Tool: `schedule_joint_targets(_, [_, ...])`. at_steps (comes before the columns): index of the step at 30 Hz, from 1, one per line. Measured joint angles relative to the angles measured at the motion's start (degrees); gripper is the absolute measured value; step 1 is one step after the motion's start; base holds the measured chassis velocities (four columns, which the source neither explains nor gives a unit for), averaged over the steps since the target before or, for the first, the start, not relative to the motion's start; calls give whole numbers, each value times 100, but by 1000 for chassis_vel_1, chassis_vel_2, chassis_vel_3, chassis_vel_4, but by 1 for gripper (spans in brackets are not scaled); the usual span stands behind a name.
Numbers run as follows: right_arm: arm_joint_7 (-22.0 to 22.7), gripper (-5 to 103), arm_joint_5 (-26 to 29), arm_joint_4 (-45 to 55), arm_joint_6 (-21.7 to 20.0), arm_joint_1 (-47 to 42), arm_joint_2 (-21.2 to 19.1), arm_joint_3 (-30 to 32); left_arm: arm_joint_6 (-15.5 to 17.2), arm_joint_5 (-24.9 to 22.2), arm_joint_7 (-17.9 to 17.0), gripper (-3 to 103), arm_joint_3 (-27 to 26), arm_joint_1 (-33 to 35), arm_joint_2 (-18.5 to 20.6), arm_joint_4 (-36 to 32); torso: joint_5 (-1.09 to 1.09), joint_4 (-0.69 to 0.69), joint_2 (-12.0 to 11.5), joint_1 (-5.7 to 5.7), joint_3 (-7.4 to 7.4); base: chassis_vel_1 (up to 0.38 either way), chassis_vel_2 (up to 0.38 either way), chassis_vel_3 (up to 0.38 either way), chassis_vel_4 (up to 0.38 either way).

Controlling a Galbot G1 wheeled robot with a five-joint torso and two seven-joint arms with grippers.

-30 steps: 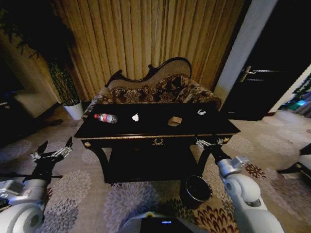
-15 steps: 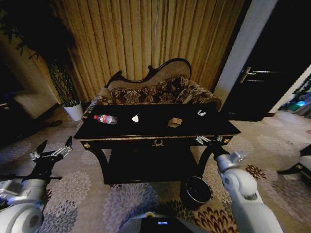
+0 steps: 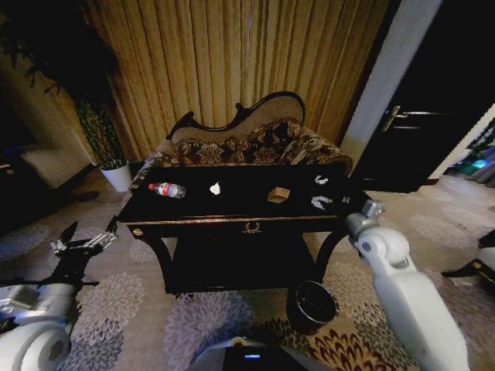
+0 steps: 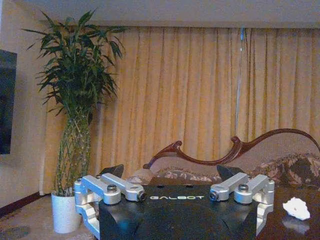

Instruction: Move to the front of the table and place the trash on the table into the trash bin.

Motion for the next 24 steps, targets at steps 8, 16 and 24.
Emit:
schedule_joint_targets(8, [195,100,346,-854,-115,937,-156,-590,7,-5,-4,100,-66,17,-37,-1,0,-1,0,0,0,0,0,0,0])
schedule_joint_targets(16, [520,100,326,-1776,-116,1704,-124,-1099,7,-7,-4,100,-79,23,-66,-29,0,0,0,0,0,0,0,0,0])
schedule_joint_targets(24, [740,100,281,-2652,-88,2512,44,-1538,9,-9,-4,100,-48,6,-101,-37,-1,0,0,0,0,0,0,0,0])
